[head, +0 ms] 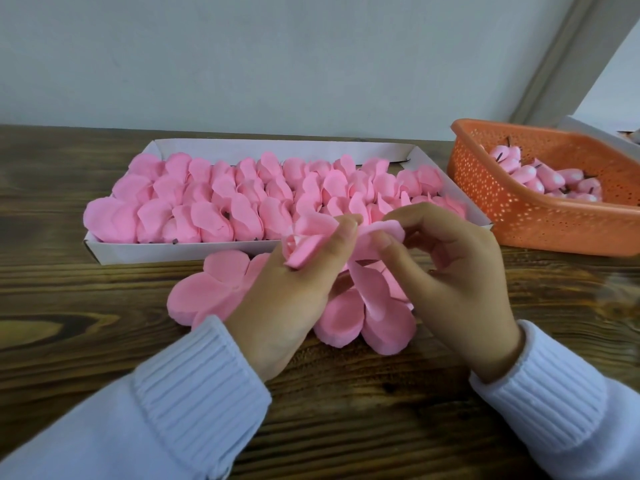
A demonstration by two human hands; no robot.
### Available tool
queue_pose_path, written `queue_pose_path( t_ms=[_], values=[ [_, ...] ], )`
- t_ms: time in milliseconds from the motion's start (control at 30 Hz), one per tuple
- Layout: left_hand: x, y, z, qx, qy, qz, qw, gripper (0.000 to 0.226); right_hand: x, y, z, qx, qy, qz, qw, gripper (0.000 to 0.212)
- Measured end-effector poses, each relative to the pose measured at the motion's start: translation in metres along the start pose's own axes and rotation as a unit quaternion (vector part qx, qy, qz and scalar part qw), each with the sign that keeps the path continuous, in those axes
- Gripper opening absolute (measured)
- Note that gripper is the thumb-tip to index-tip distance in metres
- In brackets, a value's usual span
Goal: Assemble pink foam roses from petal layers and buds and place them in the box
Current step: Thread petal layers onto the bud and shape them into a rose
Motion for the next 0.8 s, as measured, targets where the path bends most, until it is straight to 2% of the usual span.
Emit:
queue_pose_path(
  t_ms=[100,167,267,333,467,600,800],
  values=[
    [0.0,0.001,-0.004,-0.024,0.032,0.014,0.999,0.067,-0.001,0.005,0.001,-0.007,-0.005,0.025,1.0,0.012],
    [0.0,0.001,-0.006,-0.084,0.052,0.042,0.994,0.075,-0.001,0.003,0.003,-0.007,-0.009,0.021,1.0,0.008],
    [-0.003,-0.004,-0.012,-0.125,0.092,0.048,0.987,0.069,-0.002,-0.001,0.003,-0.009,-0.011,0.005,1.0,0.005],
    [-0.004,-0.005,-0.014,-0.106,0.098,0.039,0.989,0.063,-0.002,-0.002,0.004,-0.014,-0.019,0.003,1.0,0.003],
    [-0.005,-0.005,-0.015,0.011,0.074,-0.002,0.997,0.042,-0.002,0.0,0.005,-0.016,-0.032,0.015,0.999,0.003],
    [-0.012,-0.011,-0.017,0.019,0.083,-0.026,0.996,0.018,-0.002,0.004,0.004,0.001,-0.029,0.025,0.999,0.002],
    [-0.013,-0.013,-0.015,0.04,0.063,-0.029,0.997,0.034,-0.001,0.002,0.003,0.091,-0.009,0.002,0.996,0.009]
  ],
)
Point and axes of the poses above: each hand's wrist, its own x-axis towards the middle knuckle, its own z-axis out of the back of the hand, y = z × x, the point moved 7 cm from there along x, towards the middle knuckle, and after that the axes turned 13 degrees about -y, right-handed, at the moved point
